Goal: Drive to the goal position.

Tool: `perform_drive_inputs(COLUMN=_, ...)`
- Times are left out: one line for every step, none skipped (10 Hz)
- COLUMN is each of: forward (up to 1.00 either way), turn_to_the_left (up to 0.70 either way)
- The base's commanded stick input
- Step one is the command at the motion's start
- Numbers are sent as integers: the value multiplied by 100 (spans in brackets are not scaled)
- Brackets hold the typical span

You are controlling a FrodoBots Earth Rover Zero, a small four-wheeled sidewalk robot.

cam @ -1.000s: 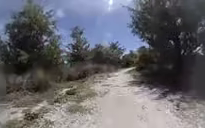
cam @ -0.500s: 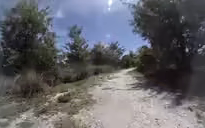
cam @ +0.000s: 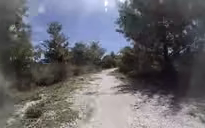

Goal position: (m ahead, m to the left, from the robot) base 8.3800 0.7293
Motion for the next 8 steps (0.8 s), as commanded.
perform_drive_inputs(forward=70, turn_to_the_left=-1)
perform_drive_inputs(forward=70, turn_to_the_left=0)
perform_drive_inputs(forward=70, turn_to_the_left=0)
perform_drive_inputs(forward=70, turn_to_the_left=0)
perform_drive_inputs(forward=70, turn_to_the_left=0)
perform_drive_inputs(forward=70, turn_to_the_left=0)
perform_drive_inputs(forward=70, turn_to_the_left=0)
perform_drive_inputs(forward=70, turn_to_the_left=0)
